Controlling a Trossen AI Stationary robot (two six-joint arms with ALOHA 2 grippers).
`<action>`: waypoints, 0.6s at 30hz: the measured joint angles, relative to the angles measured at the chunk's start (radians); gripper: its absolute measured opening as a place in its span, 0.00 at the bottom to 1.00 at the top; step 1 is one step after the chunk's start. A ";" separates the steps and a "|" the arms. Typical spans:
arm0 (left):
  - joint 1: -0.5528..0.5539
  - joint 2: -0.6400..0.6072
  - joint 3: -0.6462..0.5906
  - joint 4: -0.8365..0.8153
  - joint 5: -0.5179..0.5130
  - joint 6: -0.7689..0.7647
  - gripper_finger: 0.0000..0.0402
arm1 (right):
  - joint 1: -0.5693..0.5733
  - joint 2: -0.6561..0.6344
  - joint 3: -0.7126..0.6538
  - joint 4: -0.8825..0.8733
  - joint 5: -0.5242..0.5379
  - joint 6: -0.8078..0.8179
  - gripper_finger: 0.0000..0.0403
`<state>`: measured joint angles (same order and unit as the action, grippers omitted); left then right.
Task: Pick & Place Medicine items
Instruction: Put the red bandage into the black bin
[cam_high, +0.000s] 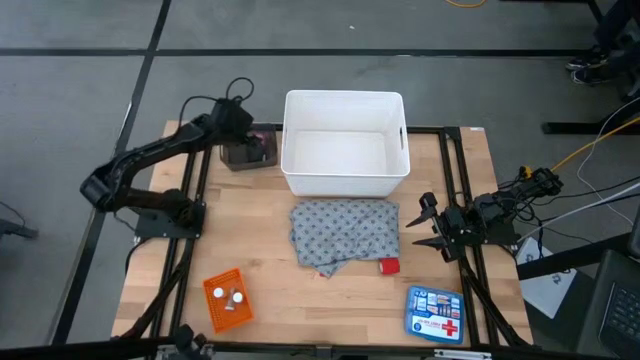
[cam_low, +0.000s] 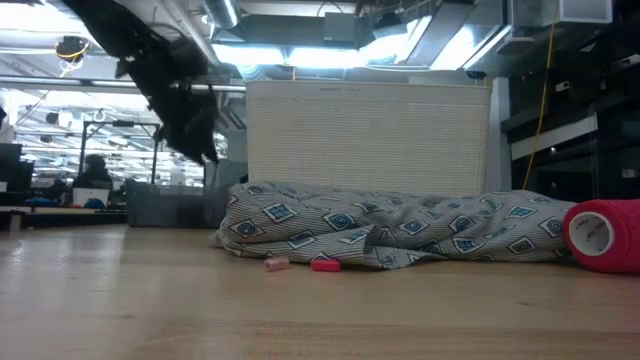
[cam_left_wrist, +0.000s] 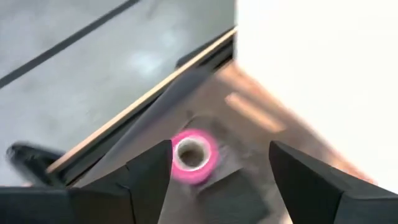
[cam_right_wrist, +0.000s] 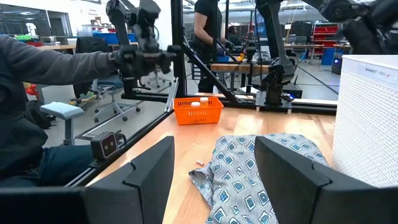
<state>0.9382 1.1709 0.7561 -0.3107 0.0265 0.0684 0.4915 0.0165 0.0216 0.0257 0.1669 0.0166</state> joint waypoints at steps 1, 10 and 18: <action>-0.003 -0.027 0.000 -0.001 0.032 -0.009 0.65 | 0.000 0.000 0.000 0.000 0.000 0.000 0.56; -0.130 -0.283 0.000 0.001 0.497 -0.121 0.65 | 0.000 0.000 0.000 0.000 0.000 0.000 0.56; -0.433 -0.429 0.000 0.025 0.497 -0.192 0.65 | 0.000 0.000 0.000 0.000 0.000 0.000 0.56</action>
<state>0.5056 0.7423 0.7562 -0.2859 0.5238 -0.1234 0.4915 0.0166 0.0216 0.0254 0.1669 0.0166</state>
